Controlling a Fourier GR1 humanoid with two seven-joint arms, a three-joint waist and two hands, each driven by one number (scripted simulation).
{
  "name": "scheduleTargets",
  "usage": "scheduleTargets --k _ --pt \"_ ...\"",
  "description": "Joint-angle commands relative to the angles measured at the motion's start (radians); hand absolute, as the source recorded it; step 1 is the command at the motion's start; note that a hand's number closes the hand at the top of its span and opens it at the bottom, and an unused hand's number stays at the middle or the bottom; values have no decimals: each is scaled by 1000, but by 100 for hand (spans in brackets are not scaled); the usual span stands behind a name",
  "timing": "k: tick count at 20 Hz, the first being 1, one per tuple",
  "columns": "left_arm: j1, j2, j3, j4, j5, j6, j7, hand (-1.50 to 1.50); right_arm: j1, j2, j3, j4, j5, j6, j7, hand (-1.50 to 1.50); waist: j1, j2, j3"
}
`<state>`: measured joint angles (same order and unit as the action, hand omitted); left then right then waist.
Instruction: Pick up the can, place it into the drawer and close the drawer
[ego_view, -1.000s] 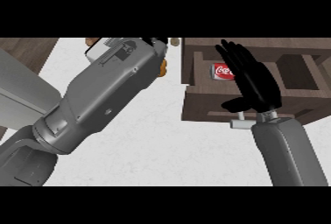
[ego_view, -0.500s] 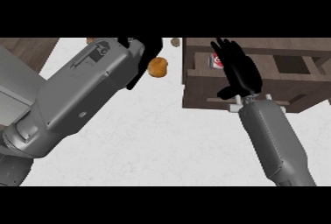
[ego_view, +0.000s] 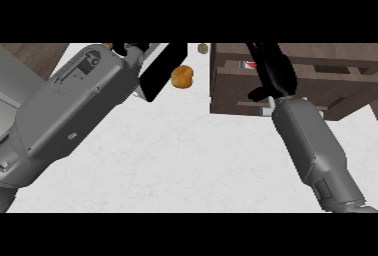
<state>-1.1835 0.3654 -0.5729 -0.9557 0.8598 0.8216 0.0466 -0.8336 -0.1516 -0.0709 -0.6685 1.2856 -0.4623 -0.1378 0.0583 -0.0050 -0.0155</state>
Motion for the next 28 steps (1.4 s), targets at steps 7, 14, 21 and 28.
scheduleTargets --k 7,14,21,28 --pt "39 61 3 -130 -34 21 59 -150 -163 -36 -88 292 13 -175 8 -150 30 27 18" --pt "60 76 11 -157 -56 17 75 -150 -278 -59 -115 385 22 -227 31 -150 30 35 18" --pt "96 130 16 -249 -58 5 111 -150 -327 -110 -132 433 24 -227 34 -150 56 38 18" --pt "93 108 4 -283 -72 30 128 -150 -415 -72 -246 462 -118 -62 -113 -150 65 44 21"
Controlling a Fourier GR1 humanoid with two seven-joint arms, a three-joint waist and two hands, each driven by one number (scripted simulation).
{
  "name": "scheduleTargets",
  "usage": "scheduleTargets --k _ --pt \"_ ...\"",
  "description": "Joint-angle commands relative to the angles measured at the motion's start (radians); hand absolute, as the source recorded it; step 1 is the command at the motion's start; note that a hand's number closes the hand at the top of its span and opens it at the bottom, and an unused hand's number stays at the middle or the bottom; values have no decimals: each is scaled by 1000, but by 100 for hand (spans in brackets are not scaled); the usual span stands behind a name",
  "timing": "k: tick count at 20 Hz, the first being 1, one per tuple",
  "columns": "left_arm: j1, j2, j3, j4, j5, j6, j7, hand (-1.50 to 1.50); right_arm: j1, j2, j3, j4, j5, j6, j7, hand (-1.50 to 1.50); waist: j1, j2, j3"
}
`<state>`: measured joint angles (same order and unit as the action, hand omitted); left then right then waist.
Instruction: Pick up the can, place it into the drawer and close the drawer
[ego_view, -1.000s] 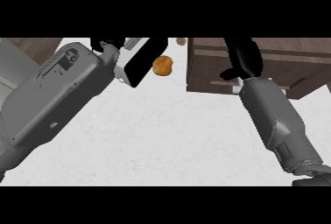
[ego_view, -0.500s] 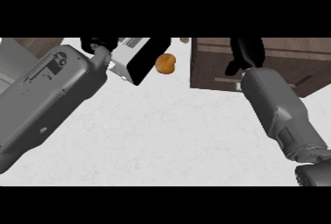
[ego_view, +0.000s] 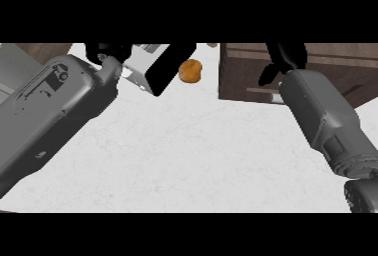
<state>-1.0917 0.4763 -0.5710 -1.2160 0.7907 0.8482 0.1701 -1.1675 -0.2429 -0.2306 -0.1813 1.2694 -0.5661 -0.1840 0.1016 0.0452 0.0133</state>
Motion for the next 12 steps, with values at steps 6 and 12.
scheduleTargets --k 6,12 --pt "21 20 13 -25 0 1 18 -150 -72 80 -302 -27 -332 127 -164 -150 12 -11 -5" --pt "55 18 10 -68 -19 25 12 -150 -101 22 -370 -14 -398 227 -219 -150 4 -14 -10"
